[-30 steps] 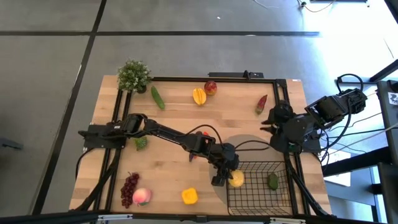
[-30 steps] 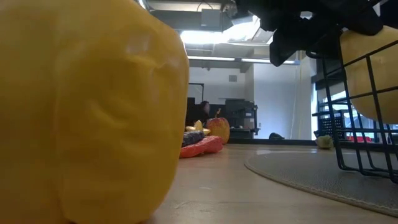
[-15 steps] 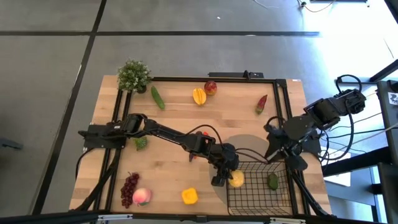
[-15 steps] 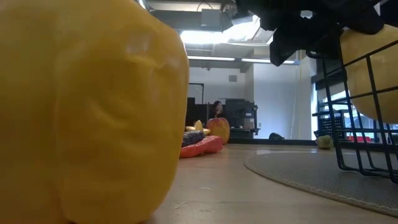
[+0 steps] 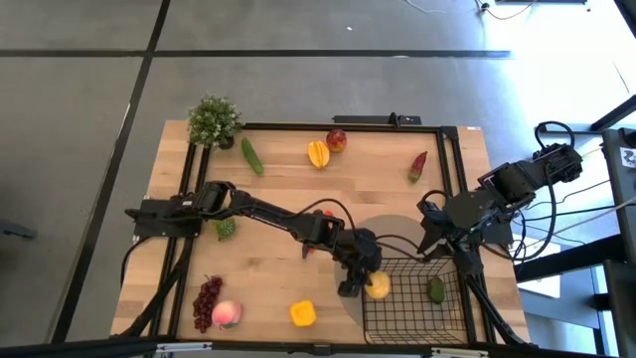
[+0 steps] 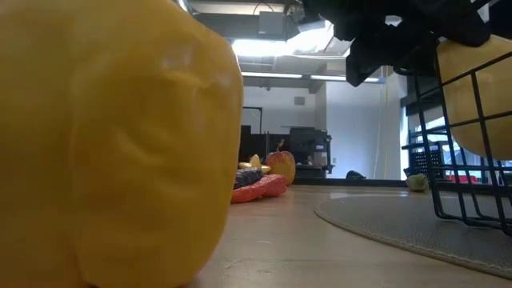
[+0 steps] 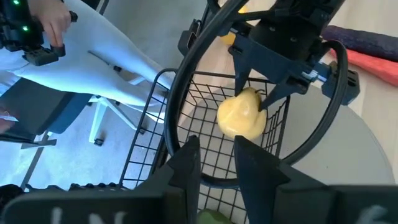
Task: Build produce basket
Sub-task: Put the yellow pear into the wire basket, then put the pink peach into the wire basket
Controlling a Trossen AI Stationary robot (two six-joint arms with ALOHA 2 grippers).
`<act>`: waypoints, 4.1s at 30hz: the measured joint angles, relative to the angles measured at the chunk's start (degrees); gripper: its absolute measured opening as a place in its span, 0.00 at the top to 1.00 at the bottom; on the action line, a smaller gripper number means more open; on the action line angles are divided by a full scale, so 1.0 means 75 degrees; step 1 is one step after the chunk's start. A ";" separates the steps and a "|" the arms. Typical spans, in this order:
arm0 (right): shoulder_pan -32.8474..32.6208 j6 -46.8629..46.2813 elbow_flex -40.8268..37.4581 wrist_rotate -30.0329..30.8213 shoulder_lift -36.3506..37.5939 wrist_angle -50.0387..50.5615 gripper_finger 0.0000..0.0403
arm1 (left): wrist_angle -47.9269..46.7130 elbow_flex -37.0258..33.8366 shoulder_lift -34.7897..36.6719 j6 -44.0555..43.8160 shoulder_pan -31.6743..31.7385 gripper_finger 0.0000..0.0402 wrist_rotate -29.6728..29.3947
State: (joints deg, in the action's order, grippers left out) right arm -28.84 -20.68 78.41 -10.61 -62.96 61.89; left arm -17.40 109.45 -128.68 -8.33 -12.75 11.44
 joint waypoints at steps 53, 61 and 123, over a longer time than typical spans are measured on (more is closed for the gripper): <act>0.0002 0.0010 -0.0006 -0.0024 -0.0006 -0.0077 0.78 | -0.0977 0.0008 0.1215 0.0102 0.0585 0.49 -0.0220; 0.0025 0.0059 -0.0006 0.0149 -0.0008 -0.0193 0.78 | -0.2160 0.0023 0.2244 0.0197 0.0504 0.49 -0.1898; 0.0106 -0.0200 0.0003 0.1487 -0.0811 -0.2813 0.78 | -0.9475 0.0003 0.4024 -1.0044 -0.4912 0.49 -0.1775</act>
State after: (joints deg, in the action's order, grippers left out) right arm -28.04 -22.18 78.43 0.55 -69.04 40.79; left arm -88.47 109.47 -98.50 -83.66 -49.59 -1.87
